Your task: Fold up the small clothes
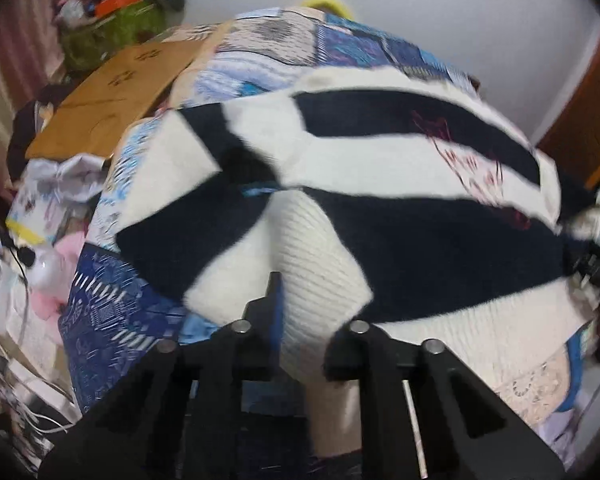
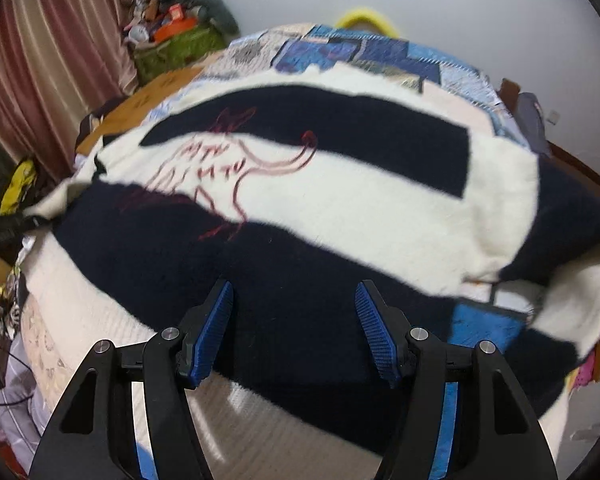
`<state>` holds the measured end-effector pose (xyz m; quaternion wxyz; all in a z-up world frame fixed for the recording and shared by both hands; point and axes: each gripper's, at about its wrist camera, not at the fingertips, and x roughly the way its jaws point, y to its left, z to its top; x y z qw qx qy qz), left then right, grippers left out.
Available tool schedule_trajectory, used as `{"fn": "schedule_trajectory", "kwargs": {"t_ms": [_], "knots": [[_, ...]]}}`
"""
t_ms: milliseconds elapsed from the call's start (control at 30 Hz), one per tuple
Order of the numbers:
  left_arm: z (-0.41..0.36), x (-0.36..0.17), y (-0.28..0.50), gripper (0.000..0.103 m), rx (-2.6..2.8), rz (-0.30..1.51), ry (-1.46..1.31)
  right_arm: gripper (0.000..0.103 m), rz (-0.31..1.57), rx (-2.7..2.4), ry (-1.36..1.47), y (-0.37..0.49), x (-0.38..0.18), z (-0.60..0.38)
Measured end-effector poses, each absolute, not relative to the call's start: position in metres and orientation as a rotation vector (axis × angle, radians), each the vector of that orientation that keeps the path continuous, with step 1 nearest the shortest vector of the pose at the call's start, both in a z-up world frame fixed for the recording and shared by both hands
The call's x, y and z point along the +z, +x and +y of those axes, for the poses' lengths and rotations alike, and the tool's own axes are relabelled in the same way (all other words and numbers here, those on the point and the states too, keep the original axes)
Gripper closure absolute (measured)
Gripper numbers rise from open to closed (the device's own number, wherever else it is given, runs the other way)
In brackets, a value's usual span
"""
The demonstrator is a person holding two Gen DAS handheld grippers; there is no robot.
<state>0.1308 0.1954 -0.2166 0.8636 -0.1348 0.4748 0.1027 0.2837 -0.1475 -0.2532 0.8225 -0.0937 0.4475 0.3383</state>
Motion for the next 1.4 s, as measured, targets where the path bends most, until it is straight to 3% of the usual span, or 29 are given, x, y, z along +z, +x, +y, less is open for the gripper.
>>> {"fn": "schedule_trajectory", "kwargs": {"t_ms": [200, 400, 467, 600, 633, 767, 933, 1233, 1267, 1333, 1400], "knots": [[0.274, -0.208, 0.1, 0.092, 0.456, 0.944, -0.363, 0.043, 0.968, 0.72, -0.171, 0.286, -0.257, -0.151], [0.322, -0.226, 0.074, 0.091, 0.609, 1.006, -0.38, 0.043, 0.966, 0.711, -0.172, 0.282, -0.258, -0.151], [0.326, -0.228, 0.065, 0.084, 0.606, 1.018, -0.389, 0.043, 0.965, 0.708, -0.173, 0.281, -0.258, -0.151], [0.328, -0.221, 0.058, 0.048, 0.618, 0.999, -0.386, 0.043, 0.963, 0.703, -0.177, 0.282, -0.252, -0.151], [0.328, -0.216, 0.055, 0.043, 0.627, 0.98, -0.387, 0.043, 0.959, 0.701, -0.179, 0.282, -0.25, -0.151], [0.333, -0.202, 0.052, 0.042, 0.589, 0.932, -0.448, 0.043, 0.925, 0.713, -0.176, 0.283, -0.235, -0.145], [0.319, -0.205, 0.056, 0.026, 0.522, 0.937, -0.438, 0.043, 0.878, 0.76, -0.185, 0.286, -0.217, -0.119], [0.343, -0.266, 0.042, 0.025, 0.703, 1.008, -0.497, 0.043, 0.882, 0.883, -0.201, 0.277, -0.225, -0.061], [0.347, -0.273, 0.041, 0.028, 0.694, 1.015, -0.531, 0.043, 0.887, 0.895, -0.21, 0.276, -0.228, -0.056], [0.352, -0.283, 0.039, 0.046, 0.642, 1.019, -0.592, 0.043, 0.897, 0.907, -0.223, 0.274, -0.232, -0.05], [0.352, -0.286, 0.039, 0.056, 0.634, 1.002, -0.601, 0.043, 0.907, 0.914, -0.225, 0.273, -0.236, -0.047]]}}
